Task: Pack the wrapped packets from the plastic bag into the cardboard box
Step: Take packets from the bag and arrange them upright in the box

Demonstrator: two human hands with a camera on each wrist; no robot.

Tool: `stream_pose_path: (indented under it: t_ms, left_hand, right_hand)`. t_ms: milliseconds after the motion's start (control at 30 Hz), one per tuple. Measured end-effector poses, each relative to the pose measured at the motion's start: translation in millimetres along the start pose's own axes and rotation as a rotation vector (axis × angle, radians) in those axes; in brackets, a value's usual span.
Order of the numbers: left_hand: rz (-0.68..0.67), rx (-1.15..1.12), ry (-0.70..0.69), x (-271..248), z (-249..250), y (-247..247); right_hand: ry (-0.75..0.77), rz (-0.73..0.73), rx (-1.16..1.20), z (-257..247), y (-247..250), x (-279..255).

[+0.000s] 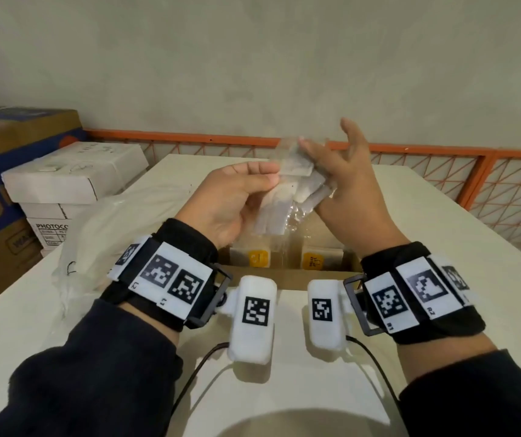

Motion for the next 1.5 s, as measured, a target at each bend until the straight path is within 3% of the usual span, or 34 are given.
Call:
stream_pose_path:
  t_ms: [233,367,467,567,767,900,1000,1067,1167,1200,1333,1500]
  left_hand:
    - [-0.030,0.161,0.023,-3.4,7.6,9.4]
    - [0.194,0.183,-0.068,-0.7,19.3,38.2]
    - [0.336,0.264,-0.117,-0.8,23.7,48.3]
    - [0.238,0.297,-0.094,-4.2,23.1,28.3]
    - [-0.155,0.335,-0.046,-19.4,8.8,-25.2]
    - [-0.246,0.227,-0.053,-19.7,10.8,-26.5]
    - [-0.226,0.142,-0.064,-18.3,15.4,-21.7]
    - [-0.108,0.135,-0.108,-14.5,17.9,-13.5]
    - [0.113,0.319,-0.149,-6.9,15.8,3.4]
    - [0.115,0.369,-0.119,-5.4,11.5,4.0]
    - [-0.082,0.336,-0.005,-10.2,-1.2,-10.3]
    - [-0.019,0.359,-0.091,-6.1,2.3,-4.0]
  right_hand:
    - [-0.092,-0.096,-0.087,5.3,1.1,-0.1]
    - [-0.382,-0.093,0.183,24.1,4.9,-5.6]
    - [-0.458,-0.121,0.346,25.0,-5.0,-8.7]
    - [-0.457,-0.166,0.340,22.3,-15.0,-9.8]
    - [-0.356,-0.218,0.443,4.4,-29.0,-11.7]
    - [-0.308,-0.257,0.471,-3.8,-31.0,-10.6]
    - [-0.322,-0.218,0.442,2.3,-27.4,-9.0]
    - [-0.373,-0.157,0.471,9.4,-23.0,-9.3]
    - [-0.452,-0.156,0.593,15.4,-23.6,-12.2]
    - [-0.440,-0.172,0.629,13.7,-24.7,-11.9]
    - [-0.360,-0.215,0.673,3.8,-27.6,-10.3]
    - [-0.400,-0.155,0.627,11.6,-25.1,-10.6]
Point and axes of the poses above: each hand's wrist, its own x-axis towards the middle knuckle, its own y-axis out of the back of the hand, z = x × y, the point moved 8 cm from there along x, towards the middle knuckle, and after that the axes turned 8 degrees about y, right-handed, at the moved point
